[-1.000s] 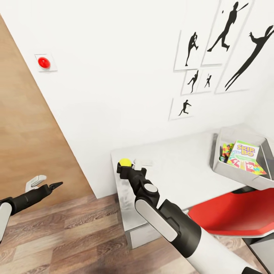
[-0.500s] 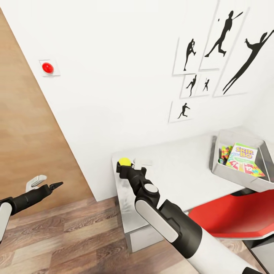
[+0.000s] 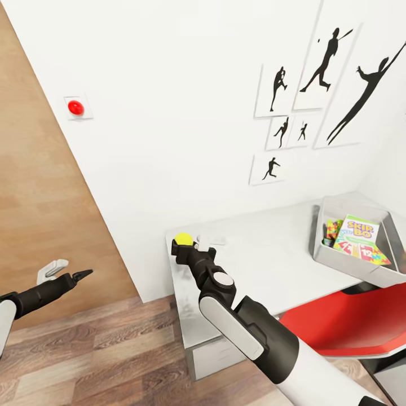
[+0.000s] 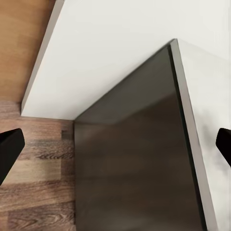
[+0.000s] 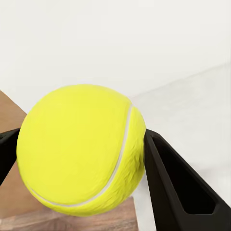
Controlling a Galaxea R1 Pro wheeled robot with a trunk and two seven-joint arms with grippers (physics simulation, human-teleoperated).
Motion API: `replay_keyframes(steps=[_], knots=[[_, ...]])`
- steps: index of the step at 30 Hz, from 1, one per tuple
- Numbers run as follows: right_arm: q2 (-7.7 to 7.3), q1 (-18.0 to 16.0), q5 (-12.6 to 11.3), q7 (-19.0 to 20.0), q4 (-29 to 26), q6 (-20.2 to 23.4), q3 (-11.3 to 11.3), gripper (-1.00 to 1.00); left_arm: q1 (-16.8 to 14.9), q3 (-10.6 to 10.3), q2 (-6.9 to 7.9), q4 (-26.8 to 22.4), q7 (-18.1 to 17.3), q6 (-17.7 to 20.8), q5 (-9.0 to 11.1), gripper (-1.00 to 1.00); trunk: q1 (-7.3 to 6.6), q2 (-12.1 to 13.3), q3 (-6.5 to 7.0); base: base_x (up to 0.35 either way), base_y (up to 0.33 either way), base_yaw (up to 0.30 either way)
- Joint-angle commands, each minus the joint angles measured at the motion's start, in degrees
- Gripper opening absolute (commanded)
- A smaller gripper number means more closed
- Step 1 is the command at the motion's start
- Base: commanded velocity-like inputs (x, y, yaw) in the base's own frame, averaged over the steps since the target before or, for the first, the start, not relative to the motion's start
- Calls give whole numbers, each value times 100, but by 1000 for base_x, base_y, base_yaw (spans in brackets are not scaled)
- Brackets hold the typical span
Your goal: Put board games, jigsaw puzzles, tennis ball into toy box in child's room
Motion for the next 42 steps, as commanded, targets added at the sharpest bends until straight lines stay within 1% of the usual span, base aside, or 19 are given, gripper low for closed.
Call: replay_keyframes(steps=[1, 35, 42], knots=[[2, -8, -40, -29, -7, 7, 5, -100, -6, 8, -4, -1, -20, 35, -1, 100, 4, -11, -2, 0, 0, 0], [34, -8, -31, 7, 29, 6, 2, -100, -6, 5, -31, -2, -15, 0, -1, 100, 4, -11, 318, 0, 0, 0], [40, -8, -33, 7, 59, 6, 4, -100, -6, 5, -31, -1, -15, 0, -1, 100, 4, -11, 384, 0, -98, 0]])
